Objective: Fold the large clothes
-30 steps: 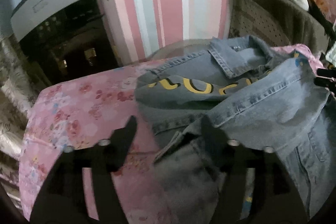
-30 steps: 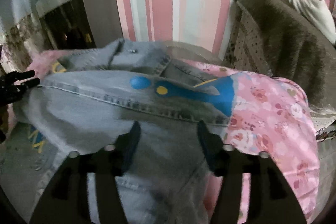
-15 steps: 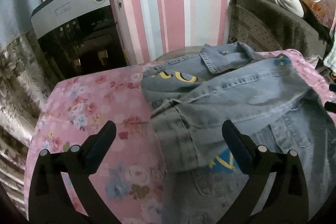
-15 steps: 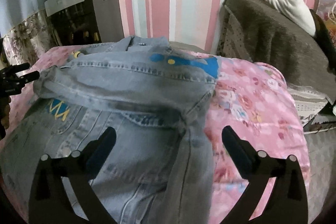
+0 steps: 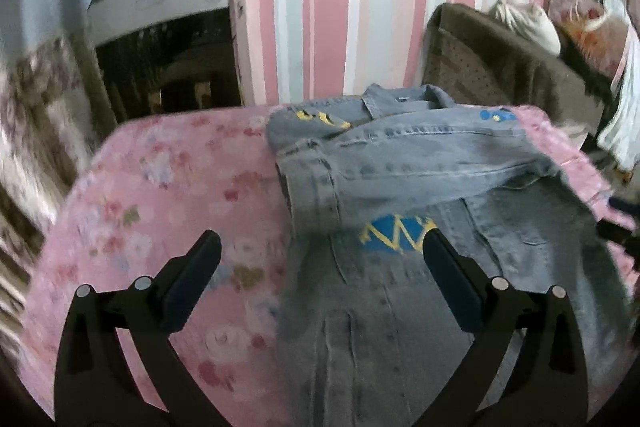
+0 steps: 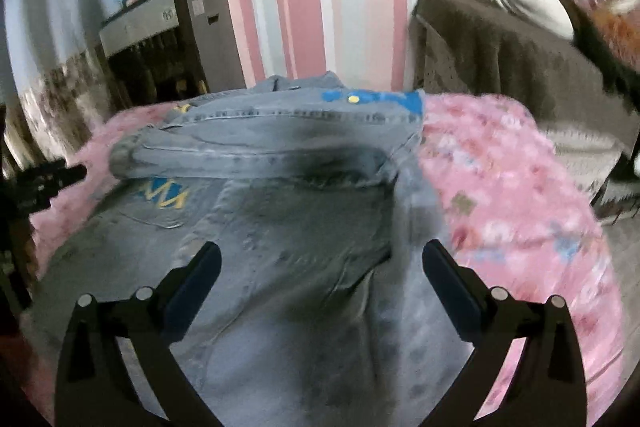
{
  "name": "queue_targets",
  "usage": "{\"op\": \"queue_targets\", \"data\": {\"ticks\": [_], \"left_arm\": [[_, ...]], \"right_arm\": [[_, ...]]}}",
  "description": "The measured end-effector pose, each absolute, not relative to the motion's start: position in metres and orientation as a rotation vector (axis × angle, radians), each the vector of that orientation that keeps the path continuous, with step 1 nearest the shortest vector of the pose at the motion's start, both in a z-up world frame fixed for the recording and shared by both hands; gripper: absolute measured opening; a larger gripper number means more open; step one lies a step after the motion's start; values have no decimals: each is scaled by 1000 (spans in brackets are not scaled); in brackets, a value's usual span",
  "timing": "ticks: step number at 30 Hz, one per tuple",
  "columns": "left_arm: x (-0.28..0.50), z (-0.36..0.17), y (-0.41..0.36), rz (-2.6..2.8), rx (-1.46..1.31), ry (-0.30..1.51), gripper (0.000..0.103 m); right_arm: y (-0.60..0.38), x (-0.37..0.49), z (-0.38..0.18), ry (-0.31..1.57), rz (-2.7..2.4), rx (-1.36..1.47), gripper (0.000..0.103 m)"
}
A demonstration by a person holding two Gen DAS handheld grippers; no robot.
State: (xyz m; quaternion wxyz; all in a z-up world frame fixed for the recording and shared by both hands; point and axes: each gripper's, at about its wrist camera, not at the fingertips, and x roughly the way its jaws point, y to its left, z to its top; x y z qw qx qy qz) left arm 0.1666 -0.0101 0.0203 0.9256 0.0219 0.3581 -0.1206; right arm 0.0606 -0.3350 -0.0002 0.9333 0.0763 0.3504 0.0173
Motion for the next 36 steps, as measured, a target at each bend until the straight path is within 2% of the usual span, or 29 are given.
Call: {"op": "queue_targets", "data": {"ticks": [8,17,22,27,32,36], "left_arm": [[119,9,16,-189,-97,728,100],[99,-3,8,-174,-50,736,100],[82,3,5,-180,-43,659,100],[71,3,-6,-167,61,674,100],[54,4,4,-130,12,679,100],[40,-3,7,-105,43,681,100]], "right_arm": [[-328,43,-18,724,1,199,101],[-339,18,-10,699,-65,283,101],[-336,-6,7,601,-153,147,101],[-325,-19,11,569,-257,33,101],[-323,-48,11,509,-333,21,101],[-333,-66,-4,559,-303,106,101]]}}
